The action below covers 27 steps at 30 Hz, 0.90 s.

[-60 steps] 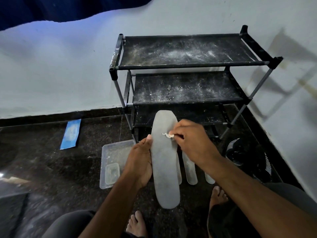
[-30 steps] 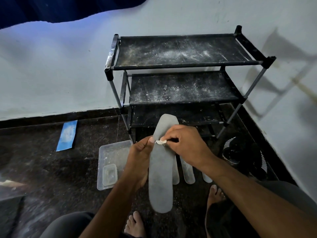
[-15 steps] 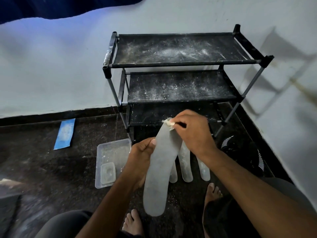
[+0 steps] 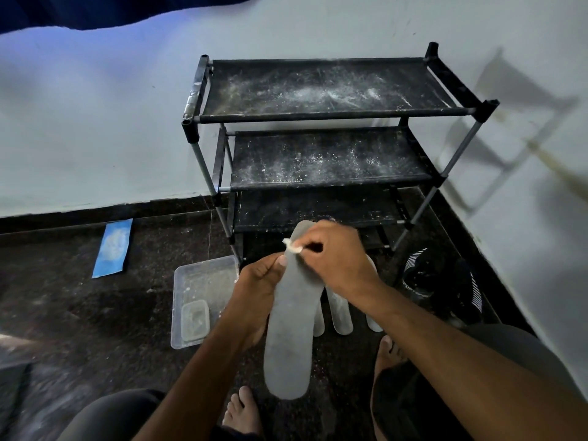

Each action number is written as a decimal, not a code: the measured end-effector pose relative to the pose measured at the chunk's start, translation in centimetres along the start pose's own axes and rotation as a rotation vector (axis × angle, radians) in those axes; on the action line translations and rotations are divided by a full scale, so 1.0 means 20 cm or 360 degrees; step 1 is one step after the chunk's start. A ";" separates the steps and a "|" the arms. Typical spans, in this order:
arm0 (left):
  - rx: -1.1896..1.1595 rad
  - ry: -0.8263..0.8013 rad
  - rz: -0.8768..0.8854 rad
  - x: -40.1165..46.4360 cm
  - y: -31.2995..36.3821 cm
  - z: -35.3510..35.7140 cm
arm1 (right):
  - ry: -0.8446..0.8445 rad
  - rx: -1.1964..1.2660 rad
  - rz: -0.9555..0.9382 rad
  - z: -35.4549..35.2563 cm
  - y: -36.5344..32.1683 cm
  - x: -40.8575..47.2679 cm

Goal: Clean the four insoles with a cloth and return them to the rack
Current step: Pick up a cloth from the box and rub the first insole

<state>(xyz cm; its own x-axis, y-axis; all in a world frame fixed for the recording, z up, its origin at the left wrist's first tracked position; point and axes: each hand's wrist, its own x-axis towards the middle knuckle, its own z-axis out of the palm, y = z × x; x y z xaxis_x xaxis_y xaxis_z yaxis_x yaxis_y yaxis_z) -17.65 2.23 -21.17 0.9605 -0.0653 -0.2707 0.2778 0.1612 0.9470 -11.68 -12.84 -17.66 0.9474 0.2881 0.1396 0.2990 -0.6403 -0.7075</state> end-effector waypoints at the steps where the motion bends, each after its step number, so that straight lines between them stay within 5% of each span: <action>1: -0.0026 0.0028 -0.0003 0.00 0.00 0.00 | -0.0068 0.0087 -0.0014 0.02 -0.01 -0.02; 7: -0.0116 0.0075 -0.0041 0.01 0.01 0.00 | 0.0320 0.0156 0.0026 -0.04 0.01 0.03; 12: -0.0204 0.0102 -0.0025 0.02 0.02 0.00 | -0.0146 0.0199 0.0001 0.02 -0.02 -0.03; 17: -0.0252 0.0092 -0.0015 0.01 0.02 0.00 | 0.0312 0.0198 -0.0002 -0.07 -0.01 0.03; 23: -0.0402 0.0149 -0.0031 0.02 0.03 -0.01 | -0.0227 0.0076 -0.0164 0.03 -0.05 -0.05; 27: -0.0471 0.0244 -0.0057 0.02 0.05 -0.02 | 0.0089 0.0133 -0.0099 -0.06 -0.03 0.02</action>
<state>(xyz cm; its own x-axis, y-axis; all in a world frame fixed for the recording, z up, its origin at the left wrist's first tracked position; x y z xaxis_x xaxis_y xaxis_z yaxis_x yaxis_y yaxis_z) -17.05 2.84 -20.48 0.9354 0.0692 -0.3469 0.2830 0.4417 0.8514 -11.34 -13.21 -16.46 0.9328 0.2840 0.2220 0.3493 -0.5602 -0.7511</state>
